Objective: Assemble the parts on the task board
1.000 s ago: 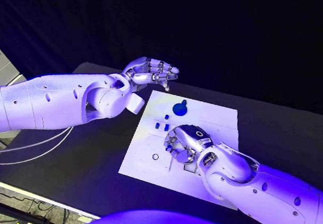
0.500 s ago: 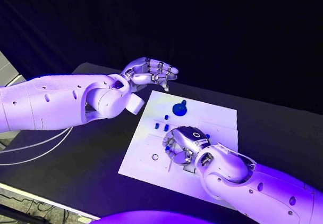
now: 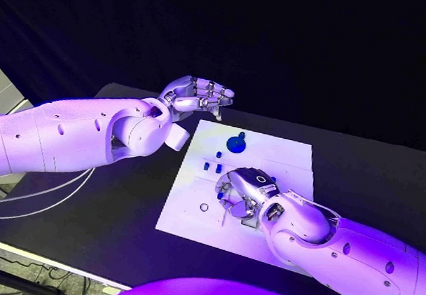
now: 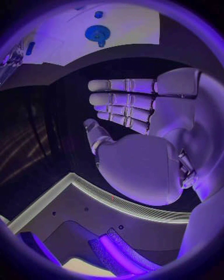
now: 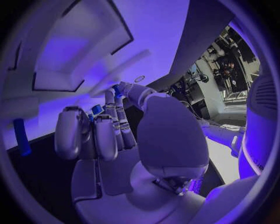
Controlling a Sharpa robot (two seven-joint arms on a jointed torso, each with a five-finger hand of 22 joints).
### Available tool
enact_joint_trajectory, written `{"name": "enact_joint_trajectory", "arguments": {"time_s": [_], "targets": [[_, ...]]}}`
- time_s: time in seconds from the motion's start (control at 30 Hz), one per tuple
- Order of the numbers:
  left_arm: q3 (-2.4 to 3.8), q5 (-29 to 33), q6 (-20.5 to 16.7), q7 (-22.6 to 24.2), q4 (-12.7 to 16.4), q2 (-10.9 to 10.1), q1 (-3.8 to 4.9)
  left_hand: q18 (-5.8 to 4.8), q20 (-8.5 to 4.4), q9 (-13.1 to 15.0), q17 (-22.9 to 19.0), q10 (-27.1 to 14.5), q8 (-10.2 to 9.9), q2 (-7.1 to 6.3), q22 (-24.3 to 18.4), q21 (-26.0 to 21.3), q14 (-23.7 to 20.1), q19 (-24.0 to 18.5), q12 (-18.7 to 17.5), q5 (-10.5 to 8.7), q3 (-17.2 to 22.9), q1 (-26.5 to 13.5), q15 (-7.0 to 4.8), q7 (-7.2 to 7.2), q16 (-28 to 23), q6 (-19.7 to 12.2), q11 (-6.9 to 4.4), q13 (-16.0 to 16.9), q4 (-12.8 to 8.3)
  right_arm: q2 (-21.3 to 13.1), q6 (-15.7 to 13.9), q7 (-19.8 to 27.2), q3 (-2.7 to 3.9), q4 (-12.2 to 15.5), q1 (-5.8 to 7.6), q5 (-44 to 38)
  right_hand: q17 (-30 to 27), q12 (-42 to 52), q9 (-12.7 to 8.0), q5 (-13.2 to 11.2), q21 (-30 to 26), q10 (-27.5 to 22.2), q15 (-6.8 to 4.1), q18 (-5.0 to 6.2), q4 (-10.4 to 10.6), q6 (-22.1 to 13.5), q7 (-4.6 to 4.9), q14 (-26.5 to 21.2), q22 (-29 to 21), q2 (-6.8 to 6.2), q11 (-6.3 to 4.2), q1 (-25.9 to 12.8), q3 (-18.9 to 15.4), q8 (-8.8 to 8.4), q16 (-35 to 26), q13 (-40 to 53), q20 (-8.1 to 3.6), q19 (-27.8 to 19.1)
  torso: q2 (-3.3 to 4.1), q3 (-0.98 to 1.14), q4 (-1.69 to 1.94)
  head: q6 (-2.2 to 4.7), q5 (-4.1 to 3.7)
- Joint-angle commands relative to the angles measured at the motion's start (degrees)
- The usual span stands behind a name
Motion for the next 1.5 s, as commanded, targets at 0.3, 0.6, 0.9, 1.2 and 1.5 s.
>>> {"name": "enact_joint_trajectory", "arguments": {"time_s": [0.3, 0.6, 0.9, 1.2, 1.5], "targets": [[0.04, 0.29, 0.74, 0.29, -0.04, -0.16, 0.05, 0.76, 0.09, -0.07, -0.07, -0.39, -0.39, 0.49, -0.06, -0.17, 0.02, 0.41, -0.32, 0.22, -0.05, 0.02, 0.24, -0.05, -0.39, -0.24, 0.17, -0.08, 0.05, -7.19, -5.5, 1.89, 0.91, 5.98, 1.11, 3.04, -5.59, 4.84, -1.37, -0.11, -9.98, -8.06, 1.1, 2.43, 2.35, -2.38, -0.38, -0.38, 2.5, 1.38, 0.87, 3.81, -12.65, -3.17, -2.53, -1.72, 1.05, -2.62, -0.09, 0.01, -0.1, 0.79, -0.89], [0.0, 0.29, 0.92, 0.21, -0.25, -0.28, 0.04, 0.76, 0.1, -0.09, -0.09, -0.45, -0.42, 0.44, -0.07, -0.19, 0.01, 0.42, -0.35, 0.19, -0.09, -0.01, 0.26, -0.03, -0.41, -0.29, 0.2, -0.11, 0.06, -14.98, 0.03, 3.4, 2.03, 8.98, 5.93, 11.41, -1.47, 8.85, -2.0, 1.04, -5.15, -6.57, 0.52, 1.56, 4.06, -1.18, -0.34, 1.42, 4.51, 2.14, 0.23, 6.33, -13.58, -3.82, 0.06, -2.12, 0.56, -0.43, -0.16, -0.01, -0.24, 1.73, -2.15], [-0.08, 0.19, 1.07, 0.36, -0.25, -0.23, 0.03, 0.75, 0.11, -0.11, -0.1, -0.51, -0.45, 0.39, -0.08, -0.21, 0.0, 0.42, -0.37, 0.17, -0.12, -0.01, 0.27, -0.02, -0.43, -0.33, 0.22, -0.14, 0.07, -16.92, 5.36, 2.96, 2.41, 6.17, 7.86, 10.81, -3.16, 9.18, -2.61, 1.69, -8.0, -8.83, 0.98, 1.95, 5.64, -2.11, -1.09, 0.53, 3.51, 1.29, 0.73, 6.68, -17.72, -5.12, -0.6, -3.37, 0.89, -1.41, -0.04, 0.09, -0.14, 2.18, -2.58], [-0.12, 0.09, 1.12, 0.34, -0.22, -0.32, 0.03, 0.75, 0.11, -0.11, -0.1, -0.51, -0.45, 0.39, -0.08, -0.21, 0.0, 0.42, -0.37, 0.17, -0.12, -0.01, 0.27, -0.02, -0.43, -0.33, 0.22, -0.14, 0.07, -15.37, 10.31, 1.66, 2.28, 3.73, 8.06, 8.12, -2.91, 10.26, -2.83, 1.41, -7.43, -9.06, 1.09, 1.85, 6.58, -2.09, -2.18, 0.47, 3.88, 2.11, 0.78, 8.72, -19.98, -5.59, -0.26, -3.77, 1.04, -1.22, 0.01, -0.01, 0.06, 2.01, -2.79], [-0.16, 0.0, 1.33, 0.25, -0.29, -0.43, 0.03, 0.74, 0.14, -0.13, -0.13, -0.6, -0.47, 0.23, -0.12, -0.3, -0.05, 0.42, -0.38, 0.09, -0.27, -0.08, 0.31, 0.0, -0.47, -0.37, 0.25, -0.2, 0.1, -13.71, 10.02, 1.45, 2.17, 2.22, 7.77, 7.75, -1.32, 12.04, -2.95, 0.58, -5.15, -6.08, 0.33, 1.48, 7.95, -0.7, -1.84, 1.39, 4.92, 3.0, 0.06, 9.6, -17.0, -5.56, 0.65, -4.07, 0.49, -0.15, -0.04, -0.04, 0.04, 1.91, -2.72]]}}
